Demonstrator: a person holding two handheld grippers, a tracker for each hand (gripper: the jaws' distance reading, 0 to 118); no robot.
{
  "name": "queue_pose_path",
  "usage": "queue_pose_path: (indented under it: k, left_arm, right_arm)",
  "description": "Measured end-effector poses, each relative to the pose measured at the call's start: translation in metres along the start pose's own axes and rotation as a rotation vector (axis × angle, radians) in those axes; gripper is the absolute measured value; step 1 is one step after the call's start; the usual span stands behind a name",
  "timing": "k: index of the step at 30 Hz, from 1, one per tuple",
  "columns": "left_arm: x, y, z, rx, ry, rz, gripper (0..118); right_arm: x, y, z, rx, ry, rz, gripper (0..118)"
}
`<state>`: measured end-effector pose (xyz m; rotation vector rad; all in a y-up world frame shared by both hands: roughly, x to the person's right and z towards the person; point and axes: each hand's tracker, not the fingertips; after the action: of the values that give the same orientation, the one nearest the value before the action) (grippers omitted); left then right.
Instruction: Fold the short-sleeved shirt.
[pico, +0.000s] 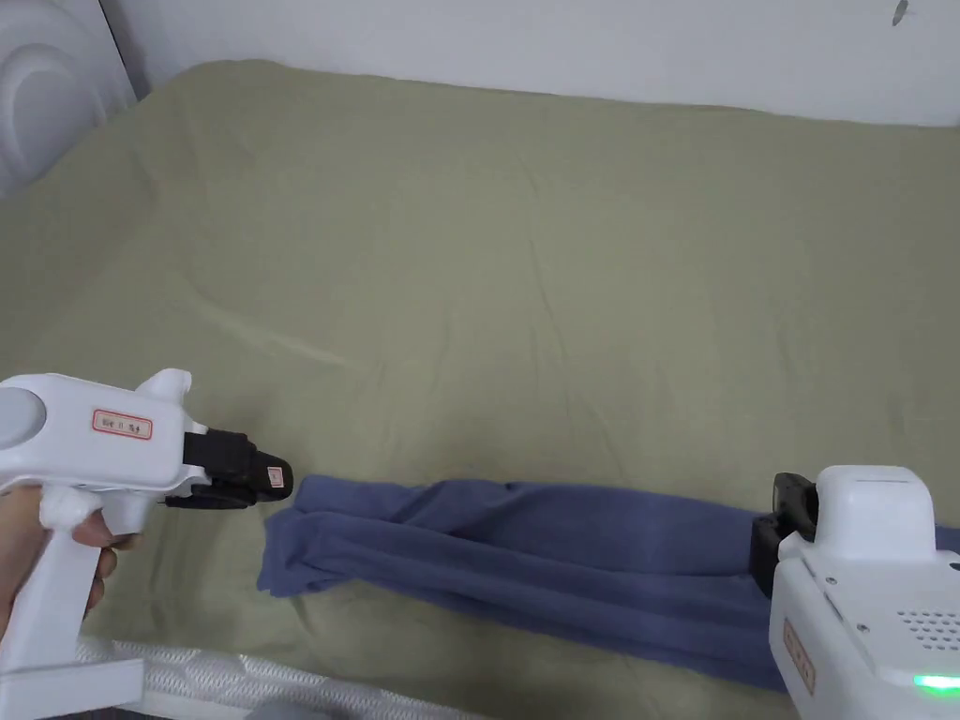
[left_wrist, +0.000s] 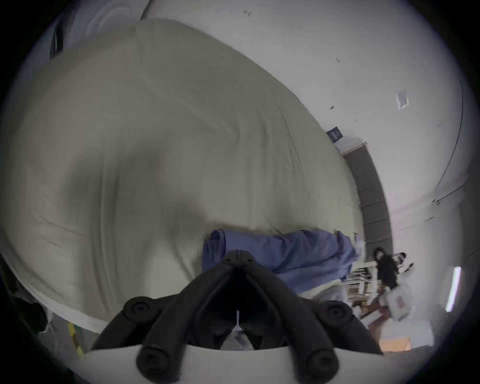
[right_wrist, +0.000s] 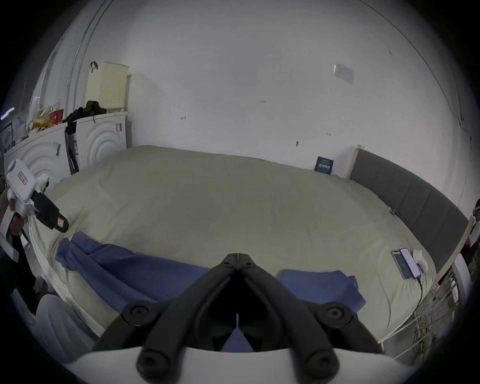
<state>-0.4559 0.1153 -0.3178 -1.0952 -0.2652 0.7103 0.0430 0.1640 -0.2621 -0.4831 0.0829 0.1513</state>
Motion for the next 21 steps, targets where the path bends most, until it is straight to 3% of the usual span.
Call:
queue_pose_path:
  k: [4, 6, 8, 9, 13, 19, 21]
  left_arm:
    - [-0.008, 0.003, -0.009, -0.049, -0.017, -0.037, 1]
    - [-0.013, 0.003, -0.012, -0.088, -0.063, -0.049, 19]
    - [-0.016, -0.002, -0.015, -0.087, -0.118, -0.032, 99]
    - [-0.018, -0.006, -0.021, -0.099, -0.15, -0.029, 118]
    - [-0.03, -0.01, -0.037, -0.092, -0.243, 0.087, 113]
    - [-0.024, -0.024, -0.06, -0.153, -0.36, 0.109, 111]
    - [-0.015, -0.03, -0.069, -0.173, -0.326, 0.092, 98]
  right_arm:
    - [0.0, 0.003, -0.007, -0.024, -0.002, -0.013, 0]
    - [-0.001, 0.004, -0.009, -0.027, -0.007, -0.006, 0]
    - [0.0, 0.004, -0.011, -0.037, -0.001, -0.01, 0]
    - [0.0, 0.003, -0.011, -0.04, -0.004, -0.012, 0]
    - [-0.001, 0.002, -0.012, -0.058, 0.005, -0.002, 0]
    - [0.0, 0.009, -0.01, -0.043, 0.005, -0.002, 0]
    - [0.001, 0.014, -0.011, -0.038, 0.01, -0.004, 0]
